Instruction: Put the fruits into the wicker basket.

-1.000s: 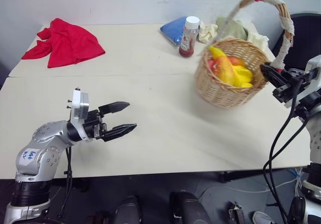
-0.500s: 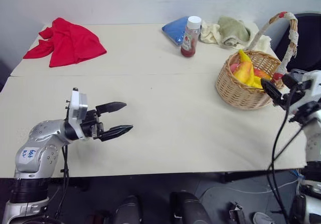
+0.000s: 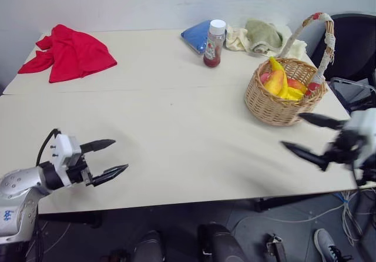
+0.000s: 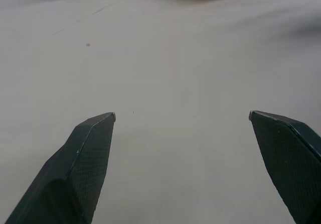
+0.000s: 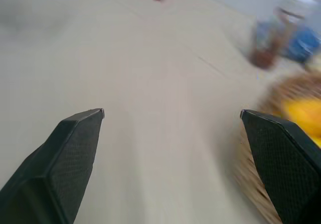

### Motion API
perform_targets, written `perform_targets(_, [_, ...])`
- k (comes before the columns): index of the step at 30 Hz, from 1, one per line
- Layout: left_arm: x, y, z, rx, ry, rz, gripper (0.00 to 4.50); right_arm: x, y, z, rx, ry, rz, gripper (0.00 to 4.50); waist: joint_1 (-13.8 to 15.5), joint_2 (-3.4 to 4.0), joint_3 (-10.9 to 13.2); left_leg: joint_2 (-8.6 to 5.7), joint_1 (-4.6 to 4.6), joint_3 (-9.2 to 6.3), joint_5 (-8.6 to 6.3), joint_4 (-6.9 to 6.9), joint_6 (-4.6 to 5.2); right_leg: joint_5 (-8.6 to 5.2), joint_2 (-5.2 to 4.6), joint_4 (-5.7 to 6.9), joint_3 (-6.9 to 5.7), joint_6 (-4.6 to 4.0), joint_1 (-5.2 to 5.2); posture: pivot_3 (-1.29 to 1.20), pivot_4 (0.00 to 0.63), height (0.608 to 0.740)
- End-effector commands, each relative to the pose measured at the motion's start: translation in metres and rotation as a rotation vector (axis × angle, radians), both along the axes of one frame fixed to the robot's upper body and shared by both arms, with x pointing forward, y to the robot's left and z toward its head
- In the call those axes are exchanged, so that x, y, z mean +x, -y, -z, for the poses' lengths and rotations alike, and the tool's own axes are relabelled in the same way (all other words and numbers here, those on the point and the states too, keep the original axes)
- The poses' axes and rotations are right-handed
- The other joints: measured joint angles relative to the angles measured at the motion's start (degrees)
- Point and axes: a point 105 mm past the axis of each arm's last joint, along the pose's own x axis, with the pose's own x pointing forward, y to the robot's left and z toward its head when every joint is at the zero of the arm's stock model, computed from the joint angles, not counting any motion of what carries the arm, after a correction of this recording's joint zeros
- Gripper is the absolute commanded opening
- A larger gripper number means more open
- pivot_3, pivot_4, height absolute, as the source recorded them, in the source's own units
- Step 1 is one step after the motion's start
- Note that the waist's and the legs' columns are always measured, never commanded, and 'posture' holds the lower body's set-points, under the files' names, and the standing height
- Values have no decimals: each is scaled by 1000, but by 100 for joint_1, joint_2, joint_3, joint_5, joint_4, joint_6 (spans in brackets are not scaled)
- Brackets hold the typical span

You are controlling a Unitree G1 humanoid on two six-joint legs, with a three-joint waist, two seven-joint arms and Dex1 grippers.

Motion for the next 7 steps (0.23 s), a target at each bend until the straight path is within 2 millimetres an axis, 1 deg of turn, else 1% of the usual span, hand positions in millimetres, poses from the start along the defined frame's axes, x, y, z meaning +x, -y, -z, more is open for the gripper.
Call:
perform_targets(1, [-6,-5,5,43,32,-48,4500,6,-42,28,-59,48,-166,4480,6,-3,-1,-2,0,2,0,1,1,0,-3,-1,0,0,2,0,150,740])
perform_targets(2, [-6,-6,8,55,31,-62,4500,13,-50,35,-50,53,-179,4480,15,-3,-1,-3,0,2,-2,5,3,0,-5,-3,-1,0,4,0,150,740])
perform_targets(5, [-6,-7,11,93,69,-85,4500,35,-66,52,-40,96,-193,4480,50,-6,-1,-13,-7,2,-3,14,12,2,-17,-2,-6,2,2,0,150,740])
perform_targets(7, [-6,-5,11,90,58,-82,4500,42,-74,61,-72,117,-224,4480,69,-5,-1,-20,-8,3,-2,15,18,2,-25,2,-7,2,1,0,150,740])
